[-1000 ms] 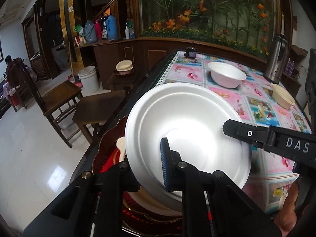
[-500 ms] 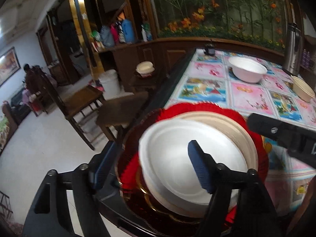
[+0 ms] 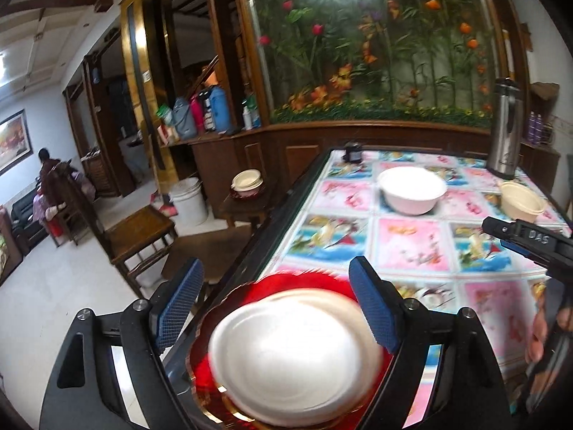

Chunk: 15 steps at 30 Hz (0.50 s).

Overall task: Organize plates and bowls
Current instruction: 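Lower the white bowl onto the beige bowl and open the right gripper, then move the right gripper back over the table toward the remaining bowls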

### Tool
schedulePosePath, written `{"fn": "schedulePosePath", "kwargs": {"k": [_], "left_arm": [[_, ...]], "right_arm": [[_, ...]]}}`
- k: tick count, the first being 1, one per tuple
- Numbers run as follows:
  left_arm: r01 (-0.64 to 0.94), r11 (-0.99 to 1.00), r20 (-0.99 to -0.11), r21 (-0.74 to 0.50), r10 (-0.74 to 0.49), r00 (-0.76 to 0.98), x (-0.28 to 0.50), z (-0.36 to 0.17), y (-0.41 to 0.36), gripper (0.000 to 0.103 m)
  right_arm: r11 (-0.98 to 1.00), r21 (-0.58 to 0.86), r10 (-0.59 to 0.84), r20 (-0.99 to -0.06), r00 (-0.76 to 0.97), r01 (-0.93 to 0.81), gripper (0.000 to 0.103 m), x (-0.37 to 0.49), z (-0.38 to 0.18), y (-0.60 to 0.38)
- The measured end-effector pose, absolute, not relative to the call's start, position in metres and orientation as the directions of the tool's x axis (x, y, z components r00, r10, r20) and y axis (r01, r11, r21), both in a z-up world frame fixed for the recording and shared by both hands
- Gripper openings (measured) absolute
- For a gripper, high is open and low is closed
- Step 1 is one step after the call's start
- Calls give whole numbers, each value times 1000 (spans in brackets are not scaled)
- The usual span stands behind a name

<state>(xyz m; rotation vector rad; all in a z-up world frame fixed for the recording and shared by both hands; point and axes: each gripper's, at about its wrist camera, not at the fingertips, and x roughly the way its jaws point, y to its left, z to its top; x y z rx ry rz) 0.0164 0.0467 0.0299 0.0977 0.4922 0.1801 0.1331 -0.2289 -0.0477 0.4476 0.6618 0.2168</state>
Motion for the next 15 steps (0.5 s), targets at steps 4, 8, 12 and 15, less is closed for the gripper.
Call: {"fn": "schedulePosePath", "kwargs": {"k": [4, 8, 12, 15], "left_arm": [[-106, 984, -448, 142, 160, 880, 26, 42, 19, 85], [-66, 990, -437, 126, 115, 892, 40, 52, -11, 86], [-7, 995, -432, 96, 48, 900, 60, 61, -46, 89], [27, 994, -421, 101, 18, 907, 74, 63, -74, 103]], "right_arm": [[904, 427, 262, -523, 811, -17, 69, 143, -49, -268], [907, 420, 211, -496, 842, 20, 77, 149, -56, -304], [857, 512, 240, -494, 836, 57, 78, 163, -64, -343], [856, 512, 206, -454, 867, 65, 89, 167, -60, -361]]}}
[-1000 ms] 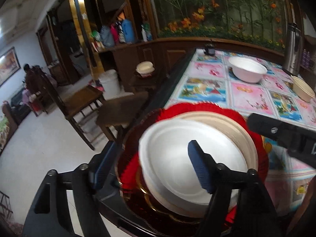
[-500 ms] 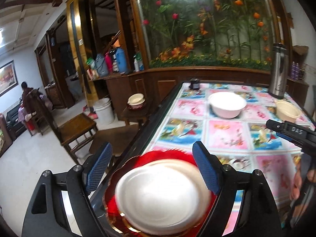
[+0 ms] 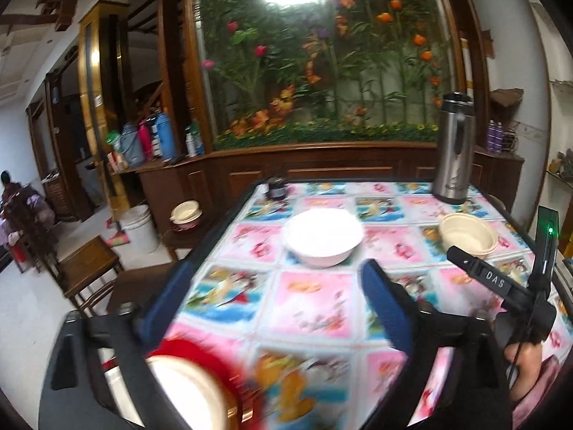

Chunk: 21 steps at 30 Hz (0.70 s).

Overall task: Organize plates and bowls
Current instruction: 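Move the right gripper back over the table toward the remaining bowls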

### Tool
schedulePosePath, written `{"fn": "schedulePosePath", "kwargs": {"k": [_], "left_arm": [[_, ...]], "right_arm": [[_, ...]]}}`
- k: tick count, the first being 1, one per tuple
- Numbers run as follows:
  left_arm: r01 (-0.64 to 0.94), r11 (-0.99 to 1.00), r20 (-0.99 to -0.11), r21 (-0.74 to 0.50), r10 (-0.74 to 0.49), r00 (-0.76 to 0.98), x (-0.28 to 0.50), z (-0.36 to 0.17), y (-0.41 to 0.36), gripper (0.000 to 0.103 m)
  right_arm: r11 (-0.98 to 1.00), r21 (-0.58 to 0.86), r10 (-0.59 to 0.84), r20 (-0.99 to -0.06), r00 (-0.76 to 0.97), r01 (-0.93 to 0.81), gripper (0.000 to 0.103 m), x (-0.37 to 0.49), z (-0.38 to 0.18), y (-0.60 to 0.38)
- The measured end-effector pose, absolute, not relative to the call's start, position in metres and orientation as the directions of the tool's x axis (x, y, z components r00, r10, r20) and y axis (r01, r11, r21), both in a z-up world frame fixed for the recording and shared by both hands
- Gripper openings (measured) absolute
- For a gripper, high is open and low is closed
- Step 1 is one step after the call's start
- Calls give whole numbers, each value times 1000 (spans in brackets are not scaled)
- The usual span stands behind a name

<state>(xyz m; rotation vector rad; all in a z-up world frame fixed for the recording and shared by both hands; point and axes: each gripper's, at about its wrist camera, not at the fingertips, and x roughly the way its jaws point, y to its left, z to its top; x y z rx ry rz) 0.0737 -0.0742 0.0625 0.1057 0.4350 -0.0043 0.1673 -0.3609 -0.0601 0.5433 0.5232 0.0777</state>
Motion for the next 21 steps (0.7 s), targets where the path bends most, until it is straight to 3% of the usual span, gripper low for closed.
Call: {"fn": "schedulePosePath", "kwargs": {"k": [2, 21], "left_arm": [[54, 994, -428, 97, -7, 904, 87, 61, -94, 103], [111, 994, -575, 12, -84, 814, 198, 8, -194, 103]], "right_arm": [[850, 524, 204, -432, 879, 60, 96, 170, -60, -369], [692, 716, 286, -393, 874, 96, 102, 217, -81, -449]]}}
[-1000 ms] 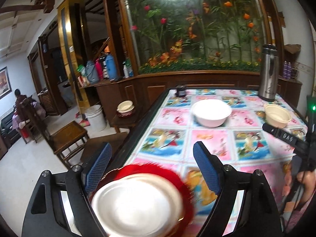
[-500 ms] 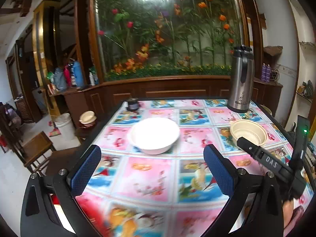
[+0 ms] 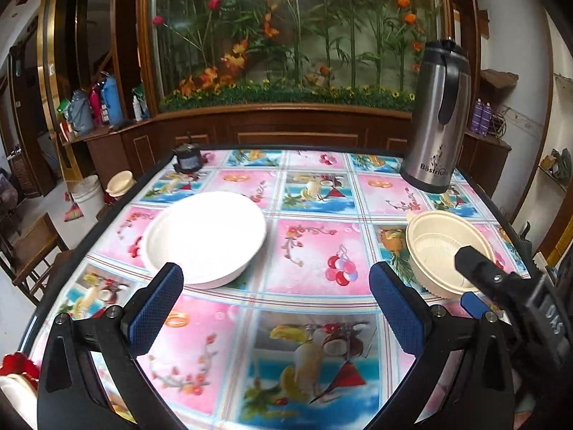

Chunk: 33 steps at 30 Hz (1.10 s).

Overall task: Organize plates and bowls
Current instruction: 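Move the right gripper back over the table toward the remaining bowls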

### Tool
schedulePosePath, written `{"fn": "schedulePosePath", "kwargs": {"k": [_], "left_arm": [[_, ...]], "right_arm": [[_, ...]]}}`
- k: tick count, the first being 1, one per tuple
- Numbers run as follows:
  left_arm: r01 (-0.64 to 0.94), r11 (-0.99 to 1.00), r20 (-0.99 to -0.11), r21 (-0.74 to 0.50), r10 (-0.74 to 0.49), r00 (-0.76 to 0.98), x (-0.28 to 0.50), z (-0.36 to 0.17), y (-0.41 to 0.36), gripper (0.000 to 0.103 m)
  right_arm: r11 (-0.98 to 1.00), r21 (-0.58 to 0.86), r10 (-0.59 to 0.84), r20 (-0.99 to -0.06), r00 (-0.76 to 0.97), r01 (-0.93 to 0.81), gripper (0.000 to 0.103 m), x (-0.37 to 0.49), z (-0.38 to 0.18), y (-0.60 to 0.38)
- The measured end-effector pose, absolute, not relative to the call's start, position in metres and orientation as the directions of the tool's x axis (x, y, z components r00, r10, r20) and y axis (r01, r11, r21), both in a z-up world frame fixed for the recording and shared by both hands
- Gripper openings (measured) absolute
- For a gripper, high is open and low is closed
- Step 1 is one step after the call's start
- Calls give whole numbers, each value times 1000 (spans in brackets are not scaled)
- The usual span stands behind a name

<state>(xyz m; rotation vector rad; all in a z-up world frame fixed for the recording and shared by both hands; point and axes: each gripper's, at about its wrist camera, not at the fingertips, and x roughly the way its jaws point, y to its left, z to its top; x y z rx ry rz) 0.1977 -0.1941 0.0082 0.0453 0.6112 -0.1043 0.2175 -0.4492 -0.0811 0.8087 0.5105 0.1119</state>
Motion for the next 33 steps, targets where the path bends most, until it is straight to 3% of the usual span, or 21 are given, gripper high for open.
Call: {"fn": "schedulePosePath", "kwargs": {"k": [8, 33], "left_arm": [[125, 992, -597, -8, -105, 795, 208, -7, -200, 103], [75, 996, -658, -53, -91, 748, 231, -28, -165, 103]], "right_arm": [[599, 792, 314, -370, 874, 120, 102, 220, -91, -468], [711, 697, 328, -446, 833, 93, 102, 223, -90, -427]]}}
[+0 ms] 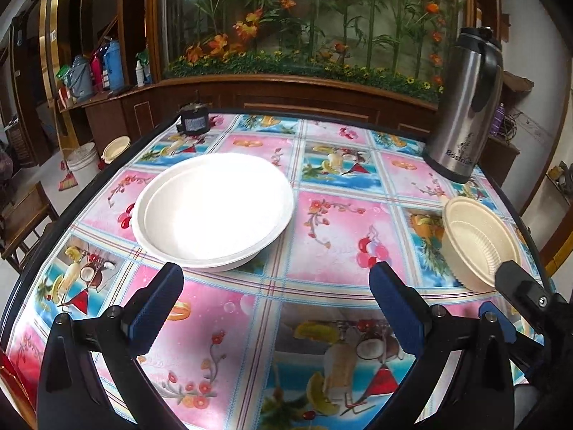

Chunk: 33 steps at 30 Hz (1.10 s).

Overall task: Organize plates and bowls
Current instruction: 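Move the right gripper back over the table toward the remaining bowls, then grasp the large white bowl's rim with the right gripper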

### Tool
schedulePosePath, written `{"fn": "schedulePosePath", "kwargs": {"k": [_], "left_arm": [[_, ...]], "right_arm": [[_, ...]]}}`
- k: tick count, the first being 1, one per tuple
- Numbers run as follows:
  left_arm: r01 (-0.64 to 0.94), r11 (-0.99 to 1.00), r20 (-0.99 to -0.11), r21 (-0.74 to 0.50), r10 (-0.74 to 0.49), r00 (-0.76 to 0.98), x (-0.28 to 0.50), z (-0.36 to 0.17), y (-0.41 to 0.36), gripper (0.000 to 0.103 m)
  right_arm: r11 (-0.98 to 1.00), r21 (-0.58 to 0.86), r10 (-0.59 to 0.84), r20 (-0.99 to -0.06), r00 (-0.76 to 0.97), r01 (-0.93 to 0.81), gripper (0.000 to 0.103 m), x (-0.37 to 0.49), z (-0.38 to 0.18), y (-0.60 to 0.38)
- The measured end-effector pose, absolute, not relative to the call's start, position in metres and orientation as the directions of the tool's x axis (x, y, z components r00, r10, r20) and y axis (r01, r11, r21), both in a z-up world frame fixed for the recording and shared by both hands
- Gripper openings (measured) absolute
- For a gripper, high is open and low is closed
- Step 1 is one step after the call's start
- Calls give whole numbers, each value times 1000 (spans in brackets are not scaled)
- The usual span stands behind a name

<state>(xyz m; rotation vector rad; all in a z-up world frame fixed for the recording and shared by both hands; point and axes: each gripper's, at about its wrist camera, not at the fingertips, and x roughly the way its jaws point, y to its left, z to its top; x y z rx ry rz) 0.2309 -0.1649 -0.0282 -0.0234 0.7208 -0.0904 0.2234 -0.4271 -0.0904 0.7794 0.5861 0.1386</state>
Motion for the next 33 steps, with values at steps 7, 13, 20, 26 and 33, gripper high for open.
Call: {"fn": "schedulePosePath", "kwargs": {"k": [7, 13, 20, 26, 33], "left_arm": [[48, 996, -670, -70, -82, 737, 236, -31, -154, 103], [-46, 987, -705, -154, -77, 705, 250, -34, -124, 103], [-344, 899, -731, -270, 41, 681, 266, -46, -48, 103], [-422, 862, -718, -283, 101, 689, 263, -45, -27, 103], [-434, 841, -737, -322, 65, 673, 267, -48, -20, 103]], "right_arm": [[720, 687, 323, -460, 827, 101, 102, 222, -92, -424], [745, 659, 306, -478, 823, 106, 102, 223, -92, -419], [791, 602, 263, -495, 829, 109, 102, 232, -87, -395], [783, 613, 284, -497, 820, 101, 102, 275, -79, -356], [781, 603, 343, -634, 693, 164, 102, 347, -93, -307]]}}
